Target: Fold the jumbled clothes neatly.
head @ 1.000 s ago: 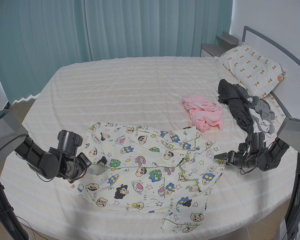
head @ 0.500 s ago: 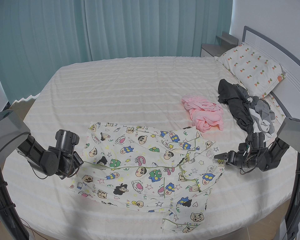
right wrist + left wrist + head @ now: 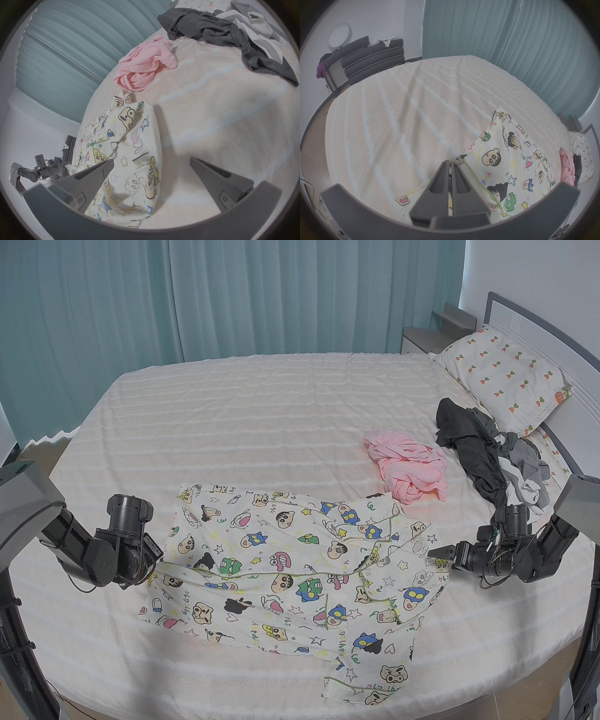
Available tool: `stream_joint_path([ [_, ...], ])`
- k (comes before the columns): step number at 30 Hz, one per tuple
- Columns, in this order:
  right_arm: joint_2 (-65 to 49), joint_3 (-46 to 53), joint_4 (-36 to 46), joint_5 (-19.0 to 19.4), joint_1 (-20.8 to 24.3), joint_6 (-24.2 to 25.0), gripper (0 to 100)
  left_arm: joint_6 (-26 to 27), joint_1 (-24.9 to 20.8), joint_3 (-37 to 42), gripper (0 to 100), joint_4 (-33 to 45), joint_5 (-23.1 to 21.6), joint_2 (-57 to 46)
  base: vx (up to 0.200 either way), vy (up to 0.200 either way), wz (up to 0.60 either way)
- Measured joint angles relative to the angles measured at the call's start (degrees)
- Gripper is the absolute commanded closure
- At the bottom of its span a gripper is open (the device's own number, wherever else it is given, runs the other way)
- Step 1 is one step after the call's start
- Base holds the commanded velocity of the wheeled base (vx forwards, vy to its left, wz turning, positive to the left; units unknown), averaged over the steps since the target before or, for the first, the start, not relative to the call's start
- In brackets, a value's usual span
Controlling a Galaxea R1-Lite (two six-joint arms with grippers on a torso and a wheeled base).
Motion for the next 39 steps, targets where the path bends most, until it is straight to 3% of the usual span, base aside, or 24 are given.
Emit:
stream_joint_path([
  [1,0.0,0.0,0.0,0.0,0.0,0.0,0,-0.01,0.1,-0.3,0,-0.01,-0.06,0.23,0.0,0.0,0.0],
  [10,-0.06,0.0,-0.02,0.0,0.0,0.0,0,0.11,0.59,-2.21,0,-0.04,-0.74,1.94,0.0,0.0,0.0],
  [16,-0.09,0.05,0.0,-0.01,0.0,0.0,0,2.6,1.9,-0.93,0,-0.04,-4.79,1.38,0.0,0.0,0.0],
  [22,-0.11,0.05,0.0,0.0,0.0,0.0,0,13.0,4.61,7.23,0,-2.52,-16.65,-3.96,0.0,0.0,0.0],
  [29,-0.15,0.06,-0.02,-0.01,0.0,0.0,0,27.09,13.39,17.81,0,-7.27,-35.28,-12.46,0.0,0.0,0.0],
  [31,-0.15,0.06,-0.02,0.0,0.0,0.01,0,31.33,15.51,20.13,0,-8.13,-38.64,-14.13,0.0,0.0,0.0],
  [35,-0.17,0.09,0.0,-0.01,0.0,0.0,0,38.92,18.8,24.84,0,-9.05,-41.22,-16.4,0.0,0.0,0.0],
  [39,-0.21,0.13,0.0,-0.01,0.0,0.01,0,39.55,19.04,27.29,0,-9.56,-40.86,-15.9,0.0,0.0,0.0],
])
